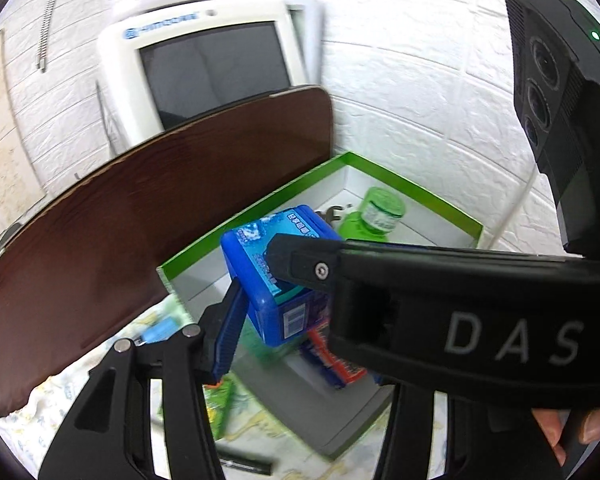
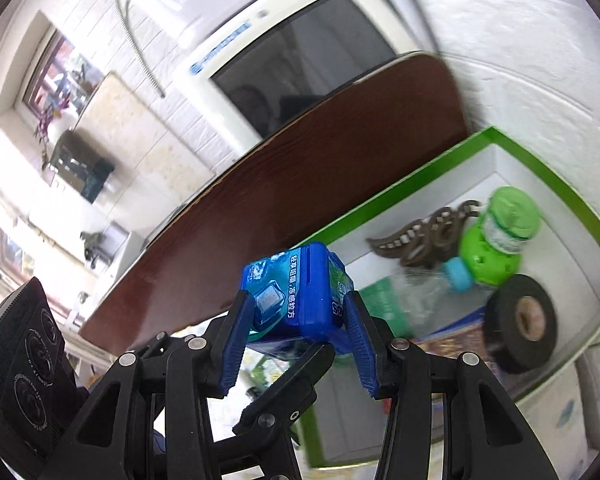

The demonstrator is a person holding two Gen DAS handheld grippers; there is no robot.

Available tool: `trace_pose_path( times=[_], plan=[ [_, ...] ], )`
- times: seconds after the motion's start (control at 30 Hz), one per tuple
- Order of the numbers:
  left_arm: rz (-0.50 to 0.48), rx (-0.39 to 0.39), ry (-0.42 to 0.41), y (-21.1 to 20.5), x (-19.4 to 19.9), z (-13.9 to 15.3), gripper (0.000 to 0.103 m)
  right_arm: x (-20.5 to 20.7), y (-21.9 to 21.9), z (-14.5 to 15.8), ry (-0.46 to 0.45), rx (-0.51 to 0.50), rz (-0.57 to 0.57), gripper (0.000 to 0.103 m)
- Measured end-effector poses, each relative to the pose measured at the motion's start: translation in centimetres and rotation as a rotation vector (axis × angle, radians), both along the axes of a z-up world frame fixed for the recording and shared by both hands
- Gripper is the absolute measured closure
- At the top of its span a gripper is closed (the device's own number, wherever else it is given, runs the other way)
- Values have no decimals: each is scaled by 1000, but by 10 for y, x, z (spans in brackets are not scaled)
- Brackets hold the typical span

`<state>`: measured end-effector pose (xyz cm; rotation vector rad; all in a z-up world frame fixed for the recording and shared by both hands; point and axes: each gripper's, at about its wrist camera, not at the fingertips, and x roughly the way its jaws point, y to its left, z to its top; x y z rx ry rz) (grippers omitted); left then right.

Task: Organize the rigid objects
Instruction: 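Carry the blue box into the green box and release it, then move the right gripper back to the green printed box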

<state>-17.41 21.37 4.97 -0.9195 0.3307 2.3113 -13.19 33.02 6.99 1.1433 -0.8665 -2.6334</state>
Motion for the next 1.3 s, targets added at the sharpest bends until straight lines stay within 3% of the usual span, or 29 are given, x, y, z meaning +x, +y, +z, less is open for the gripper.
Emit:
trace_pose_path(
  times=[0.4,0.53,0.67,0.97,1.3],
  plan=[
    [-119,-35,-59,73,-5,-19,53,25,75,-23,-28,-37,-176,54],
    [-106,-55,-63,87,-13,-27,52,27,92,-34,-29,-68,-228,54],
    [-97,-91,-34,90,-10,-30,52,29,95,-38,-50,-30,-257,54],
    [-63,-97,16,67,0,-18,52,33,91,-31,-27,-20,-256,54],
    [86,-51,36,-2,-12,-1,52,36,69,-14,5,-2,-206,54]
  ],
)
